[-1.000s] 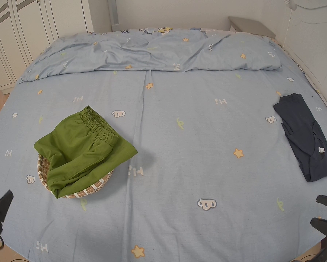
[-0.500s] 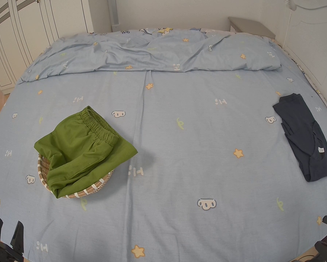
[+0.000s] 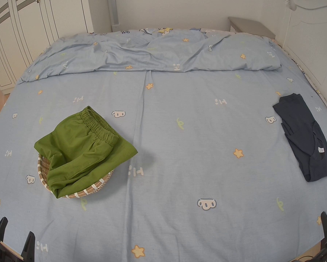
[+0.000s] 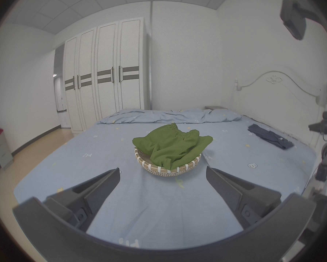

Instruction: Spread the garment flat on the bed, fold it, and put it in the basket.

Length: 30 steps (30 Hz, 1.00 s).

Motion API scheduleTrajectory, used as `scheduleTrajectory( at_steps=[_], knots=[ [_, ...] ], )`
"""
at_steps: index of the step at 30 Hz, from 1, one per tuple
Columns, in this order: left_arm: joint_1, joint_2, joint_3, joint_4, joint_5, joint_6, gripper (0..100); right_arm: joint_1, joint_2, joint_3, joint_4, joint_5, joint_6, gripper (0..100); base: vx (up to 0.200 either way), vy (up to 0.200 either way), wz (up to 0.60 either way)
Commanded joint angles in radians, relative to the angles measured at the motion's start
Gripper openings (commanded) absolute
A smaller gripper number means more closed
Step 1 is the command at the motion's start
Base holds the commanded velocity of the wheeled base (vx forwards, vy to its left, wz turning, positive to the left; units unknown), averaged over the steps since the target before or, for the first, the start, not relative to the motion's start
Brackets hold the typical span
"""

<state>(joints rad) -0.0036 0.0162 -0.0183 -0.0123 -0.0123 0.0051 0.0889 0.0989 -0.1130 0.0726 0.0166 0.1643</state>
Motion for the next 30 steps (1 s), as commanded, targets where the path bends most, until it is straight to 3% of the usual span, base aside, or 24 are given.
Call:
scheduleTrajectory(
  at_steps=[1, 2, 3, 5, 11, 14, 15, 17, 22, 30],
  knots=[
    [-0.006, 0.002, 0.017, 0.006, -0.031, 0.07, 100, -0.02, -0.002, 0.095, -0.083, -0.113, -0.031, 100, 0.0, 0.0, 0.0],
    [-0.001, -0.004, 0.017, 0.006, -0.032, 0.075, 100, -0.092, -0.042, 0.084, -0.045, -0.098, -0.04, 100, 0.0, 0.0, 0.0],
    [-0.001, -0.004, 0.017, 0.008, -0.034, 0.072, 100, -0.113, -0.071, 0.079, -0.036, -0.086, -0.038, 100, 0.0, 0.0, 0.0],
    [-0.001, -0.002, 0.017, 0.014, -0.034, 0.065, 100, -0.098, -0.099, 0.078, -0.03, -0.052, -0.043, 100, 0.0, 0.0, 0.0],
    [-0.001, -0.002, 0.017, 0.014, -0.02, 0.013, 100, -0.098, -0.099, 0.087, -0.063, -0.073, -0.055, 100, 0.0, 0.0, 0.0],
    [-0.001, -0.002, 0.017, 0.014, -0.021, 0.012, 100, -0.097, -0.099, 0.093, -0.079, -0.056, -0.181, 100, 0.0, 0.0, 0.0],
    [-0.001, -0.002, 0.017, 0.014, -0.02, 0.012, 100, -0.095, -0.099, 0.096, -0.076, -0.001, -0.249, 100, 0.0, 0.0, 0.0],
    [-0.001, -0.002, 0.017, 0.014, -0.02, 0.012, 100, -0.094, -0.099, 0.111, -0.079, 0.042, -0.239, 100, 0.0, 0.0, 0.0],
    [-0.001, -0.002, 0.017, 0.014, -0.02, 0.012, 100, -0.094, -0.099, 0.113, -0.083, -0.027, -0.129, 100, 0.0, 0.0, 0.0],
    [-0.001, -0.002, 0.017, 0.014, -0.02, 0.012, 100, -0.094, -0.099, 0.113, -0.083, -0.03, -0.166, 100, 0.0, 0.0, 0.0]
  ],
)
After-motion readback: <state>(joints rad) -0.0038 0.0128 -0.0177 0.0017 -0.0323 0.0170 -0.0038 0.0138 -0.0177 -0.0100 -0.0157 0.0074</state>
